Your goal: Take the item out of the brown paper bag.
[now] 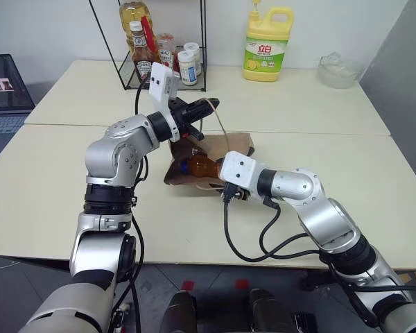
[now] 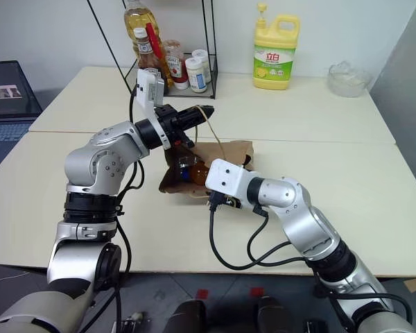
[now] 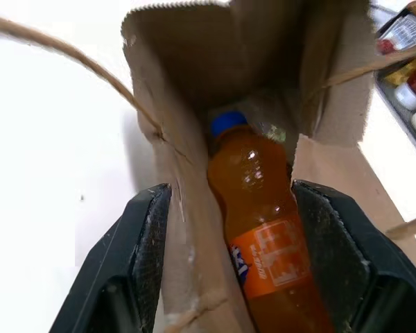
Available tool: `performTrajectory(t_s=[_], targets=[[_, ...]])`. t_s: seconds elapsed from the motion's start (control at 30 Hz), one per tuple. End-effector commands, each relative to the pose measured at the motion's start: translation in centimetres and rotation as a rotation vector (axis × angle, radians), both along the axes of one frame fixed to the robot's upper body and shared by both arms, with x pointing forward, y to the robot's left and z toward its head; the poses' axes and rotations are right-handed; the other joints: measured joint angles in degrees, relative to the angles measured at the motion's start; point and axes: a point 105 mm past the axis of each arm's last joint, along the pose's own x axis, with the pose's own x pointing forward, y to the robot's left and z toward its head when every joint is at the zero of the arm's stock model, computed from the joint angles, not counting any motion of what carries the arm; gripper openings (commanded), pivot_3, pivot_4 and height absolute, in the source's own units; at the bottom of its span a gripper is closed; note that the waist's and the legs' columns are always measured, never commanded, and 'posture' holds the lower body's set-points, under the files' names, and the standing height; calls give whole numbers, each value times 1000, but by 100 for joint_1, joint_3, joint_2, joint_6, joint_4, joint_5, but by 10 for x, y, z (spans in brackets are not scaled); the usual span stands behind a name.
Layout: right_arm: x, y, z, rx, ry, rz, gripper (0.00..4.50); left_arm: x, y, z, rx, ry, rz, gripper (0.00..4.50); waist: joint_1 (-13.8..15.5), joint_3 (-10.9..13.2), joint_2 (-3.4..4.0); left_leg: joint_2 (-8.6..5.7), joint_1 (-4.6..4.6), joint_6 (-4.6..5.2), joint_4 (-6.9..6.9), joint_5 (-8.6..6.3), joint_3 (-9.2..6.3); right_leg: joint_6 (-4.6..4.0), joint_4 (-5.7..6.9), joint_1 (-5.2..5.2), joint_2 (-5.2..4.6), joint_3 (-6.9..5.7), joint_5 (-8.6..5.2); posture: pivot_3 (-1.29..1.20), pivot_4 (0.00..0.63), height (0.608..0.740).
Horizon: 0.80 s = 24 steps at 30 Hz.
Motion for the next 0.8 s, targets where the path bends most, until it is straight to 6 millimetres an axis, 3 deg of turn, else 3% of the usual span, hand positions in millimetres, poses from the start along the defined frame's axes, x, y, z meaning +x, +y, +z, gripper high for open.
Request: performTrajectory(t_s=[0.03,0.13,0.23,0.5,0.8], targets=[[4,-16,22,65,-161,-50,2896,-7,2,18,-19,-74,-3,0,6,0,0,0,0,0,0,0,0,0,0,1,-1,0,0,0,150,740],[14,-36,25,36,-292,-142,2896,-8,2,18,-20,-73,-4,0,14,0,0,-2,0,0,1,0,2,0,-1,2,-2,1,0,0,150,740],[17,-43,26,27,-376,-166,2896,-8,2,17,-19,-72,-5,0,5,0,0,-1,1,0,1,0,2,0,0,1,-1,1,0,0,150,740],[-12,-32,9,79,-227,61,2896,-7,-1,18,-15,-71,-17,0,0,0,0,-2,1,0,1,0,2,0,-1,5,-1,2,0,0,150,740],[-19,-28,8,85,-166,134,2896,-8,-1,16,-16,-68,-15,0,2,0,0,-1,1,0,7,0,0,0,0,8,-1,0,0,0,150,740]])
